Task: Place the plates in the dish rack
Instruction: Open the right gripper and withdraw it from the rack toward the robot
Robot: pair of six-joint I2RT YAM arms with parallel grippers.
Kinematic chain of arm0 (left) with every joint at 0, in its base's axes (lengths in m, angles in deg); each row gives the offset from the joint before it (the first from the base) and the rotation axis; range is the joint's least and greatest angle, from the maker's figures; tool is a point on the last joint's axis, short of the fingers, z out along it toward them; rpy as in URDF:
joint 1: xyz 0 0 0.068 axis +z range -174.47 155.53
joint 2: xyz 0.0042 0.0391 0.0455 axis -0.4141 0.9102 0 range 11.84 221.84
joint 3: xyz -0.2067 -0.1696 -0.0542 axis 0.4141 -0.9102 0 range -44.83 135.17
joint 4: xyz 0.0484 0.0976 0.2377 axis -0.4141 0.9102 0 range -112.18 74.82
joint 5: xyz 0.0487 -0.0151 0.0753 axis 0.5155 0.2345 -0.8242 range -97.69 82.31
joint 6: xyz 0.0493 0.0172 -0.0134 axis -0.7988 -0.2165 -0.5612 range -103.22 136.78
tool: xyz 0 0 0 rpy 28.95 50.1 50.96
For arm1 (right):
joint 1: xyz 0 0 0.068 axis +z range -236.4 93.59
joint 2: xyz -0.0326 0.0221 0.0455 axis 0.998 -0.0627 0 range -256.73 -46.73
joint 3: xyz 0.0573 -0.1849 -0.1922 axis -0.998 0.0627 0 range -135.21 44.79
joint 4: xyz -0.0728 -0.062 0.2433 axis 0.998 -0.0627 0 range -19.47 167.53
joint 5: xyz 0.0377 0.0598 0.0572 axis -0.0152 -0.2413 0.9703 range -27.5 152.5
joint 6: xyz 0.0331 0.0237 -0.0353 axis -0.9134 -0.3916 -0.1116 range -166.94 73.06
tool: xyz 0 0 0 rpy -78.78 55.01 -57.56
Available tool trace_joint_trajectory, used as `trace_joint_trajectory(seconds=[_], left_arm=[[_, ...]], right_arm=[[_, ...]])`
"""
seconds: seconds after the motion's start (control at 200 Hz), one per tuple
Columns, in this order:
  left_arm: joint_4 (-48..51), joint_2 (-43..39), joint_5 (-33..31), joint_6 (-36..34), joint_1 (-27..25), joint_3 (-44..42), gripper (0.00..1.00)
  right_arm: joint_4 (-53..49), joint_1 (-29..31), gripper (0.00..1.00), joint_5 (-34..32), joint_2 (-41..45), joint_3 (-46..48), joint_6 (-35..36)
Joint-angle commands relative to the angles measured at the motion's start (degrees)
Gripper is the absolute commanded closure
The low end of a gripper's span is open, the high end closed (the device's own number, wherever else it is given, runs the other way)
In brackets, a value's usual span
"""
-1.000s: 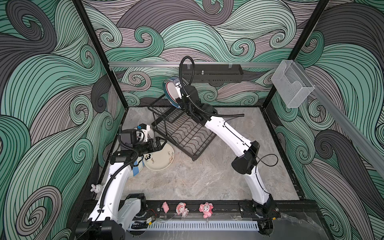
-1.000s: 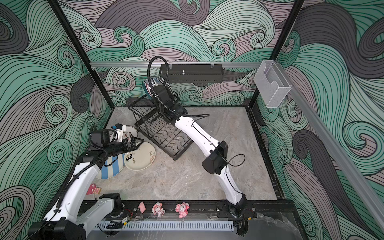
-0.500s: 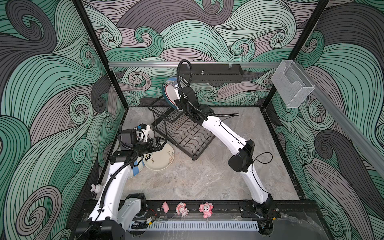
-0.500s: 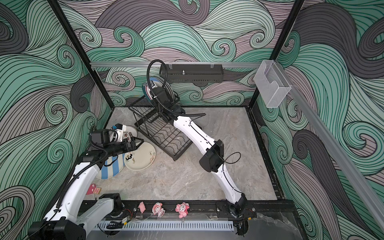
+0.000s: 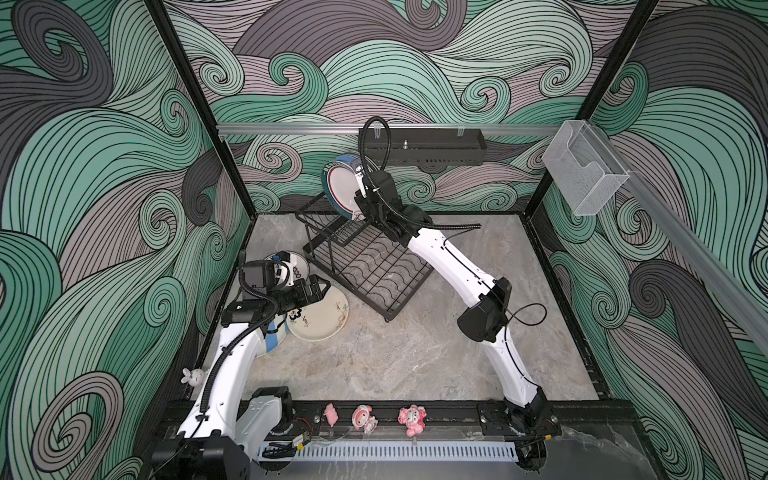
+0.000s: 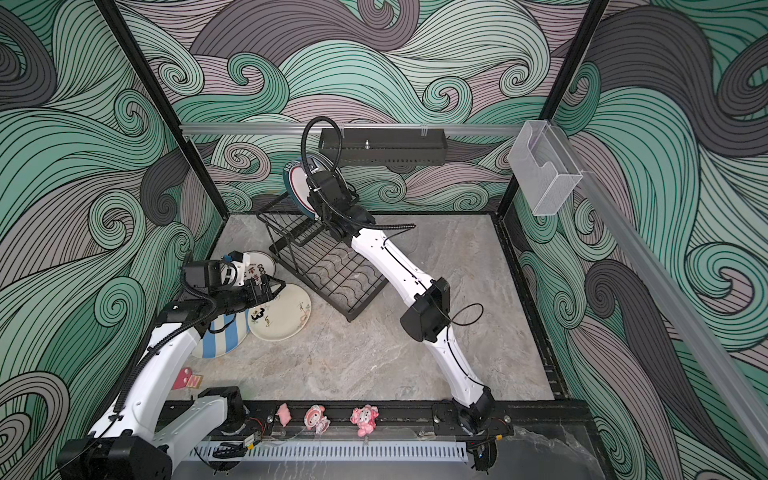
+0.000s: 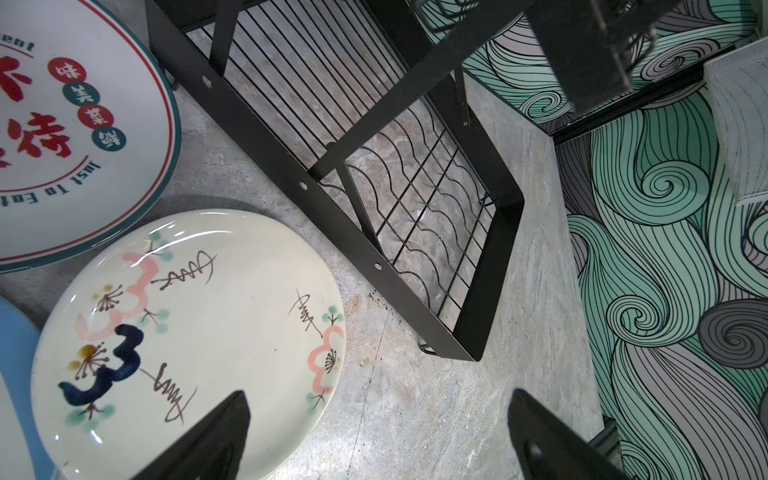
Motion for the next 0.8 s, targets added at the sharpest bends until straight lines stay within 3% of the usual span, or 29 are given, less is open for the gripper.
trace_joint_trajectory(seconds=[0.0,0.155,0.365,0.495,0.645,0.796], left_arm=[[1.18,-0.65,-2.44,2.22,0.34,-1.15,0.01],[0.77,-0.78,-4.61,4.27,0.34,-2.06,0.02],[-1.67,-1.01,-5.76,7.29,0.33,-3.75,0.01],[-2.36,-0.34,-6.90,7.46,0.25,-4.61,0.01],[-3.40,0.75,-4.63,8.31,-0.65,-5.07,0.01],[-7.13,1.01,-5.87,9.33,-4.62,-8.51,0.01]], right_arm=[[-0.84,0.07,0.49,0.94,3.79,0.03,-0.65],[-2.40,0.07,0.45,3.21,9.01,3.99,-1.62],[-2.50,-0.23,0.37,8.58,21.70,17.85,-4.63],[-0.13,-1.06,0.35,16.19,31.12,32.70,-10.09],[10.73,-1.07,0.32,24.63,44.23,57.56,-15.18],[15.42,-1.09,0.32,26.08,53.62,74.94,-19.43]])
